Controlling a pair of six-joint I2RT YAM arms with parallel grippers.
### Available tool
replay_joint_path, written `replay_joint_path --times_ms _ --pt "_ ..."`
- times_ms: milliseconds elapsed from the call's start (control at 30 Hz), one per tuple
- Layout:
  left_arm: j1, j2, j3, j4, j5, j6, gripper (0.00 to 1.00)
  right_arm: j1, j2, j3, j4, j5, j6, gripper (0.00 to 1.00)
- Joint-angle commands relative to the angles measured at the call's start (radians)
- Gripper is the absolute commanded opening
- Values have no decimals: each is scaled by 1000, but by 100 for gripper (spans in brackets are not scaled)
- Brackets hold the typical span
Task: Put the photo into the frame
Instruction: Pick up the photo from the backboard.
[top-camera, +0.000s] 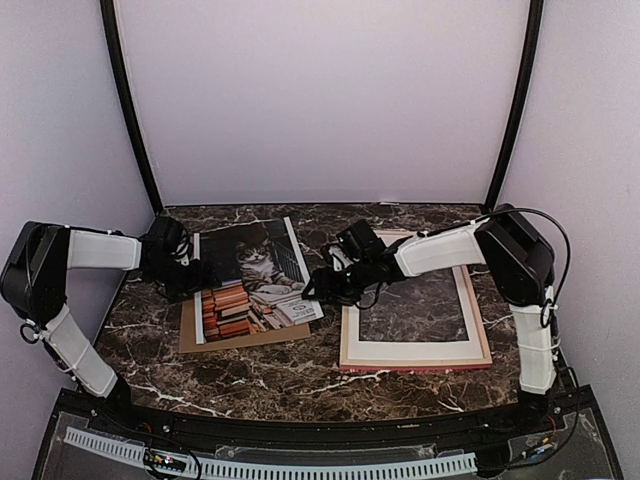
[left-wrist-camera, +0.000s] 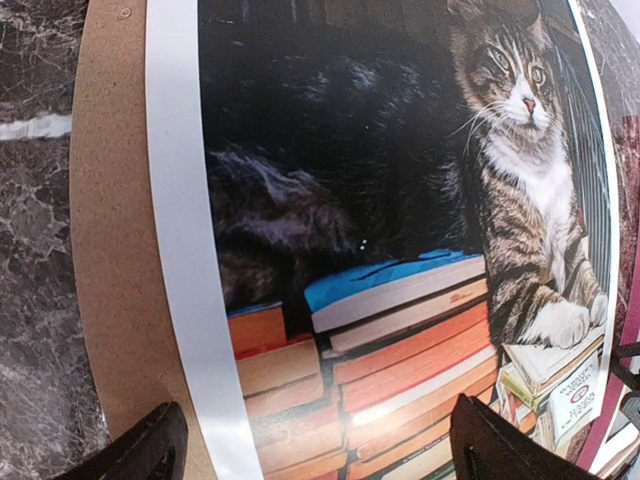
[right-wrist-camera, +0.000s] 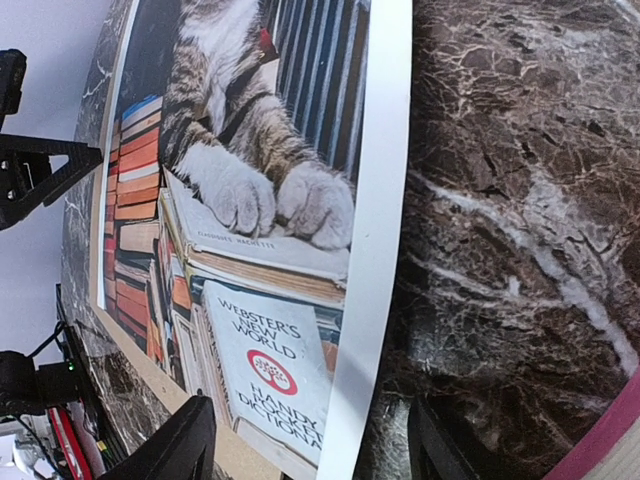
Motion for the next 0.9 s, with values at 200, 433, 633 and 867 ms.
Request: replay_joint_path --times_ms 200,433,633,867 --pt "-6 -38 -79 67 43 -41 93 3 66 -36 52 -83 78 55" --pt "-14 -61 -105 102 53 -47 91 0 53 -51 126 -117 107 34" --pt "-62 -157 -91 118 -23 7 91 -5 20 -47 149 -137 113 10" --pt "-200 -269 -80 191 -109 76 90 -22 -56 -36 110 -128 109 2"
